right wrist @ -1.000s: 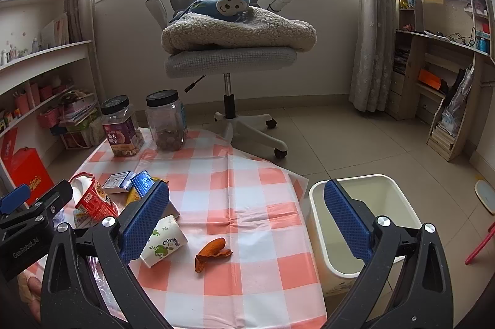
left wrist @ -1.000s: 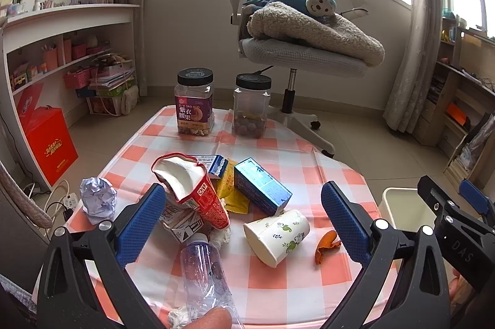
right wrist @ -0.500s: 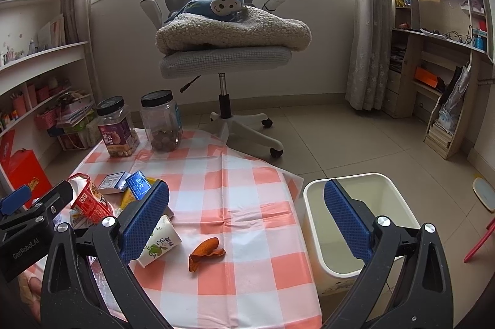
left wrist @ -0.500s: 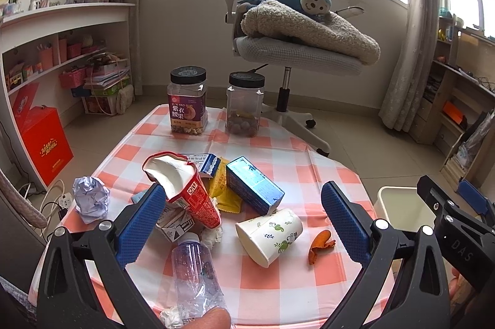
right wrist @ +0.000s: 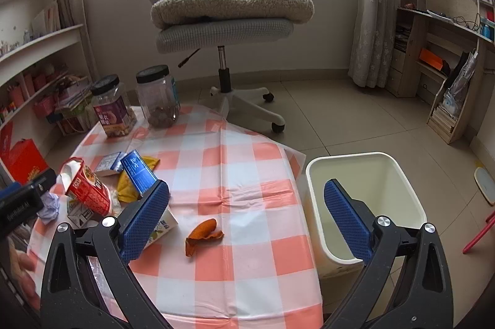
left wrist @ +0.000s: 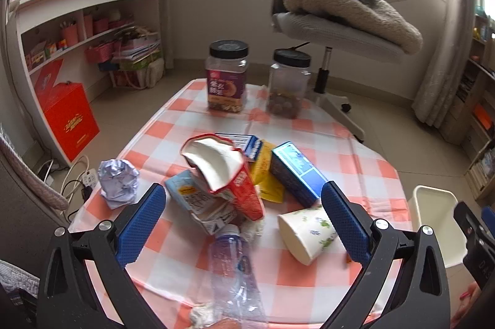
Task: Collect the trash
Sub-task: 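Grasp the crumpled paper ball with the left tool while the right tool grasps the white paper cup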
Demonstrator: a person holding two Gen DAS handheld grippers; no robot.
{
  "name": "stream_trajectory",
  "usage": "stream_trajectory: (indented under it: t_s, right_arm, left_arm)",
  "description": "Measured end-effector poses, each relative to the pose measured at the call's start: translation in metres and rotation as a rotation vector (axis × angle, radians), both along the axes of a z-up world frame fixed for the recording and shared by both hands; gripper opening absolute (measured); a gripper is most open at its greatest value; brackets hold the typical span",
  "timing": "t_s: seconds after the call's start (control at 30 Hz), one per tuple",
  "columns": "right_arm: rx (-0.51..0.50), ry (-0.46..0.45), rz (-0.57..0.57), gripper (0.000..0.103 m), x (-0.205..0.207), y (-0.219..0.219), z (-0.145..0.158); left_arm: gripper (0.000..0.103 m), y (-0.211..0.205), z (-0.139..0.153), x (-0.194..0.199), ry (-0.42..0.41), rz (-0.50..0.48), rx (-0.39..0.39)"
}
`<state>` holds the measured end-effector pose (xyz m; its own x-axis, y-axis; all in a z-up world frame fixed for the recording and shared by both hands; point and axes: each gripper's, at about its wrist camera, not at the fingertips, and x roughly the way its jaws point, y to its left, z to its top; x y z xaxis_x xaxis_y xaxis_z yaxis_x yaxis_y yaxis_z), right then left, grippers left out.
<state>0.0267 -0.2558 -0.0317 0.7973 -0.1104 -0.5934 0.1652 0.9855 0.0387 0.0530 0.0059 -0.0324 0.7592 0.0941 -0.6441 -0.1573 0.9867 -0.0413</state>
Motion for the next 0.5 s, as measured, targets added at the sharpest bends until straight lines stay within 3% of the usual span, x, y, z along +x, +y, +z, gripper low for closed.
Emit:
stream_trajectory:
  t_s: [0.13,0.23,0.4,0.5]
  right_arm:
    - [-0.05,0.066,0.028,0.096,0.011,0.0,0.0]
    - [-0.06,0.103,0.059,0.096,0.02,0.001,0.005]
    - [-0.081,0.161,0.139,0.096,0.042,0.008,0.007]
    - [-0.087,0.189,0.191,0.096,0.053,0.016,-0.005]
  left_arm:
    - [0.098,0.054,0.013,0.02,0.031,0.108,-0.009]
    - [0.098,0.093,0.012,0.043,0.102,0.132,0.073]
    - [0.098,0.149,-0.04,0.074,0.369,0.126,0.183]
    - [0.098,0.168,-0.067,0.082,0.42,0.181,0.259]
